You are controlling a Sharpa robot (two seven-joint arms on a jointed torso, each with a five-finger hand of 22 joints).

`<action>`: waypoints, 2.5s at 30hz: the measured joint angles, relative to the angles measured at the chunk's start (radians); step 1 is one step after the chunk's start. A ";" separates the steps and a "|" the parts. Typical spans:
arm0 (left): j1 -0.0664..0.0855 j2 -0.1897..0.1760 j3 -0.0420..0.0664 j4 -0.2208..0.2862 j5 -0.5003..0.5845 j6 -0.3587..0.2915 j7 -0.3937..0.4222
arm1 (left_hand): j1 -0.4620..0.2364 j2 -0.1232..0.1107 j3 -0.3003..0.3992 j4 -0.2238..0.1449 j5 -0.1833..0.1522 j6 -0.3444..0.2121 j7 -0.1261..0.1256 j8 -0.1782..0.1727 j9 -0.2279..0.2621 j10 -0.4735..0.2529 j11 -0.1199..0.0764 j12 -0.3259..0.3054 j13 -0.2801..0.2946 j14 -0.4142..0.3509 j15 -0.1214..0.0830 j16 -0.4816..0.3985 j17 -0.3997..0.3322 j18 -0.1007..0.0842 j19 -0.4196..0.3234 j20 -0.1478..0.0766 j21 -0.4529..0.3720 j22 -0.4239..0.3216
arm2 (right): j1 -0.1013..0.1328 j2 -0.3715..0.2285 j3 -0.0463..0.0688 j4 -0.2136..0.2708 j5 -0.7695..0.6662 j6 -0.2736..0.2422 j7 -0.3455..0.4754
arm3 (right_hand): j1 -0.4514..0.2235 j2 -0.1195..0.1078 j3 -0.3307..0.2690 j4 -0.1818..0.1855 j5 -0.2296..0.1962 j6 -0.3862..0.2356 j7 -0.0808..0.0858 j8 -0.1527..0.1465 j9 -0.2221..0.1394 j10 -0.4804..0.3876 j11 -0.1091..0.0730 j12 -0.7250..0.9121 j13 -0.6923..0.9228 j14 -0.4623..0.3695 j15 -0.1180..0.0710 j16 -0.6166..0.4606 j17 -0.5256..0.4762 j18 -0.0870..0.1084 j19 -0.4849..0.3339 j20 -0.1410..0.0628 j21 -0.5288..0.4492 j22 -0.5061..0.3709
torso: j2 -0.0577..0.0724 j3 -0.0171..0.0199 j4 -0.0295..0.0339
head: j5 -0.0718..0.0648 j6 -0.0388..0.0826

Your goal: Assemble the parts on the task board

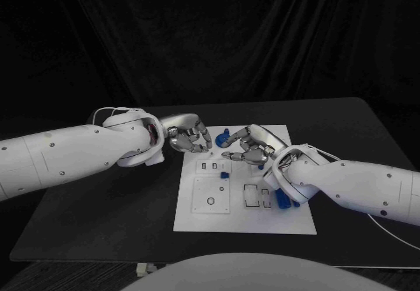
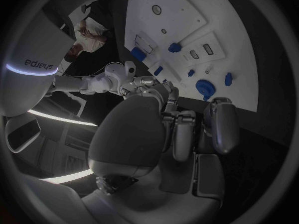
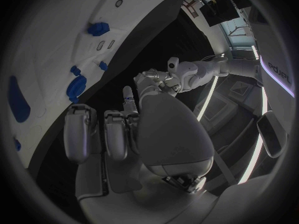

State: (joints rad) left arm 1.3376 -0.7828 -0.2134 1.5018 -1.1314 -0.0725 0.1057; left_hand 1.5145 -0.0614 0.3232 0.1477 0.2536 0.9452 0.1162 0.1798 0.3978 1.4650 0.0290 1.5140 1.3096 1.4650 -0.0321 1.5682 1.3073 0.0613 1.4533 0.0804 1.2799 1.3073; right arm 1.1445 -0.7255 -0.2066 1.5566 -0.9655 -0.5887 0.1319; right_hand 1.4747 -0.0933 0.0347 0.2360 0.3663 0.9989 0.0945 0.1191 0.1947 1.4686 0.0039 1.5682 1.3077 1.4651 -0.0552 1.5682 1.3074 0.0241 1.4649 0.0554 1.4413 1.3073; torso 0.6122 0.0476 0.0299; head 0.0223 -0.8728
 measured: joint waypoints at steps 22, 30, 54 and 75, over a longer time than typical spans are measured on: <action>-0.006 0.000 0.000 -0.005 -0.022 0.010 -0.003 | 0.004 -0.004 -0.003 0.003 0.000 0.000 0.000 0.004 -0.006 0.000 0.000 0.000 0.000 0.000 0.000 0.000 0.000 0.000 0.000 0.000 0.000 0.000 | 0.161 -0.041 0.001 0.124 -0.262 0.352 -0.283 | -0.059 0.017 -0.028 0.005 -0.042 0.015 0.016 0.024 0.022 -0.003 0.022 0.000 0.000 0.000 0.018 0.000 0.000 -0.017 0.002 0.020 0.127 0.001 | 0.001 0.0006 0.0006 | 0.006 0.000; -0.010 -0.005 0.000 -0.004 -0.026 0.010 -0.007 | 0.004 -0.004 -0.003 0.003 0.000 0.000 0.000 0.004 -0.006 0.000 0.000 0.000 0.000 0.000 0.000 0.000 0.000 0.000 0.000 0.000 0.000 0.000 | 0.125 0.014 0.001 0.088 -0.448 0.456 -0.369 | -0.044 0.016 -0.019 -0.025 -0.023 -0.006 0.013 0.024 0.030 -0.003 0.022 0.000 0.000 0.000 0.018 0.000 0.000 -0.017 0.002 0.020 0.127 0.001 | 0.001 0.0006 0.0006 | 0.014 0.000; -0.022 -0.018 0.000 -0.003 -0.030 0.010 -0.009 | 0.004 -0.004 -0.003 0.003 0.000 0.000 0.000 0.008 -0.007 0.000 0.000 0.000 0.000 0.000 0.000 0.000 0.000 0.000 0.000 0.000 0.000 0.000 | 0.035 0.053 0.001 0.060 -0.719 0.387 -0.396 | -0.080 -0.020 -0.016 -0.005 -0.162 -0.057 0.014 0.048 0.050 -0.004 0.021 0.000 0.000 0.000 0.018 0.000 0.000 -0.017 0.002 0.020 0.127 0.000 | 0.001 0.0005 0.0012 | 0.011 0.000; -0.027 -0.016 0.000 -0.004 -0.030 0.021 -0.012 | 0.008 0.000 -0.003 0.003 0.000 0.004 -0.004 0.008 -0.008 0.000 0.000 0.000 0.001 0.000 0.000 0.000 0.000 0.000 0.000 0.000 0.000 0.000 | 0.004 0.069 0.001 0.034 -0.773 0.380 -0.404 | -0.063 -0.016 0.009 -0.017 -0.095 -0.057 0.014 0.078 0.065 -0.004 0.021 0.000 0.000 0.000 0.018 0.000 0.000 -0.017 0.002 0.020 0.127 0.000 | 0.001 0.0006 0.0004 | 0.012 0.000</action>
State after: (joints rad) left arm 1.3105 -0.7986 -0.2134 1.4978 -1.1619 -0.0516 0.0937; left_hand 1.5224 -0.0614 0.3203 0.1503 0.2535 0.9487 0.1127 0.1876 0.3897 1.4648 0.0289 1.5140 1.3105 1.4650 -0.0321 1.5682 1.3073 0.0613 1.4533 0.0804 1.2798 1.3073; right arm 1.1486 -0.6562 -0.2061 1.5901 -1.7382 -0.2091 -0.2718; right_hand 1.4116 -0.1093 0.0439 0.2185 0.2709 0.9416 0.1090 0.1974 0.2599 1.4649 0.0252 1.5681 1.3077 1.4651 -0.0373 1.5682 1.3074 0.0076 1.4666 0.0750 1.5681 1.3074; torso 0.6129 0.0482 0.0303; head 0.0339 -0.8728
